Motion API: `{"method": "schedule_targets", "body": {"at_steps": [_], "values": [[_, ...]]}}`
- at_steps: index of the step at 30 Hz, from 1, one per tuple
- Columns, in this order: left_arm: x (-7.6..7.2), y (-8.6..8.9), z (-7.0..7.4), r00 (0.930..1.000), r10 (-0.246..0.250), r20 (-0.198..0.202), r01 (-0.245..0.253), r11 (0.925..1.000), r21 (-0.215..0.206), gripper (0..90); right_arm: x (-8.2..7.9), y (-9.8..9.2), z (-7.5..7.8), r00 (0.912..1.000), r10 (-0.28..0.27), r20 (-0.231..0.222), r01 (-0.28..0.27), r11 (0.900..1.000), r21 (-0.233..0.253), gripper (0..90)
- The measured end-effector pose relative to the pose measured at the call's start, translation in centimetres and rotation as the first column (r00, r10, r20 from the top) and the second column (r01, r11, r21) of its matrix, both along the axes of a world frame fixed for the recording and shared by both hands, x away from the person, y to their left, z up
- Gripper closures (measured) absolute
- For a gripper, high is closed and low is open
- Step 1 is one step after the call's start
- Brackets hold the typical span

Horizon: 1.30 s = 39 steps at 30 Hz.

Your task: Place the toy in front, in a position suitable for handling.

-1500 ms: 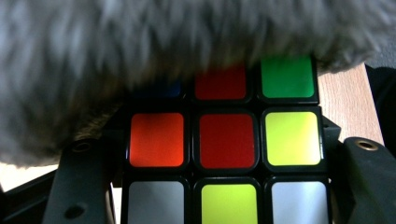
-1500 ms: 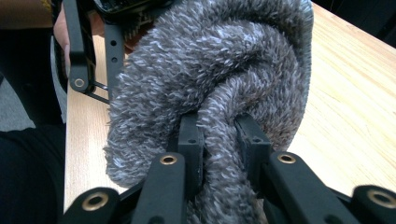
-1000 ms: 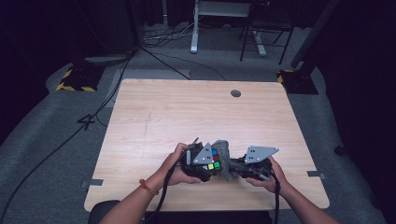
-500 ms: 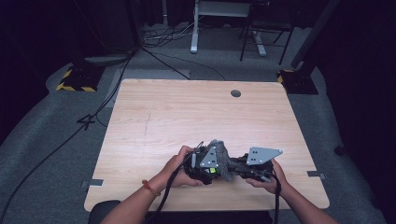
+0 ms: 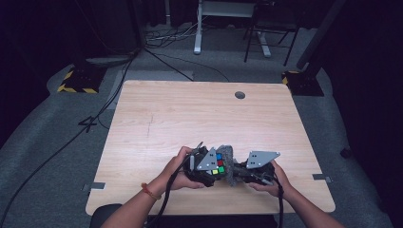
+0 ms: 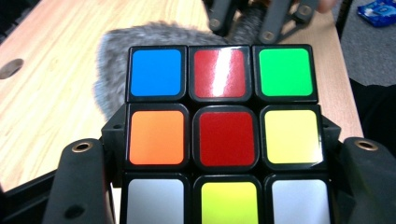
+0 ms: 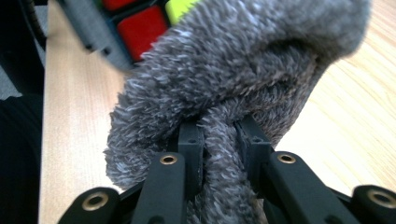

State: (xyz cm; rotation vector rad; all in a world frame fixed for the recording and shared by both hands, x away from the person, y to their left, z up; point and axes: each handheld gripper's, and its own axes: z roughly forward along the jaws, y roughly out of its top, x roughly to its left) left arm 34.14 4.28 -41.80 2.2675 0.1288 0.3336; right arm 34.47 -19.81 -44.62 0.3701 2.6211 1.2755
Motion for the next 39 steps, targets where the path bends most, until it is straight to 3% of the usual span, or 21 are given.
{"method": "schedule_targets", "body": {"at_steps": [10, 15, 16, 22, 25, 31, 39], "values": [[0.3, 0.2, -0.4, 0.9997, 0.011, -0.023, -0.011, 0.9999, -0.007, 33.3, -0.5, -0.3, 0.9, 0.9998, -0.001, 0.022, 0.0, 0.999, 0.042, 75.3], [0.3, -0.4, -1.0, 0.9997, 0.012, -0.021, -0.011, 0.9986, 0.052, 33.3, -0.5, -0.6, 1.2, 0.9993, -0.011, 0.034, 0.009, 0.998, 0.058, 75.3], [0.1, -1.0, -1.6, 0.9998, 0.01, -0.016, -0.009, 0.9961, 0.088, 33.3, -0.7, -0.6, 1.6, 0.9993, 0.0, 0.037, -0.003, 0.996, 0.089, 75.4], [0.2, -2.0, -2.2, 0.9992, -0.002, -0.04, 0.007, 0.9942, 0.108, 33.1, -1.3, 0.0, 2.0, 0.9985, 0.018, 0.051, -0.023, 0.995, 0.094, 75.4], [0.1, -2.4, -2.6, 0.9996, -0.008, -0.029, 0.011, 0.9908, 0.135, 33.0, -1.5, 0.4, 2.3, 0.9978, 0.028, 0.06, -0.034, 0.995, 0.098, 75.3], [0.2, -1.9, -2.1, 0.9995, 0.005, -0.031, -0.002, 0.9952, 0.098, 33.2, -0.6, -0.1, 1.9, 0.9989, -0.003, 0.047, -0.001, 0.996, 0.089, 75.2], [0.2, -0.8, -0.6, 0.9999, 0.015, 0.006, -0.016, 0.9987, 0.049, 33.3, 0.3, -0.7, 0.7, 0.9993, -0.036, 0.005, 0.036, 0.998, 0.045, 75.3]]}}
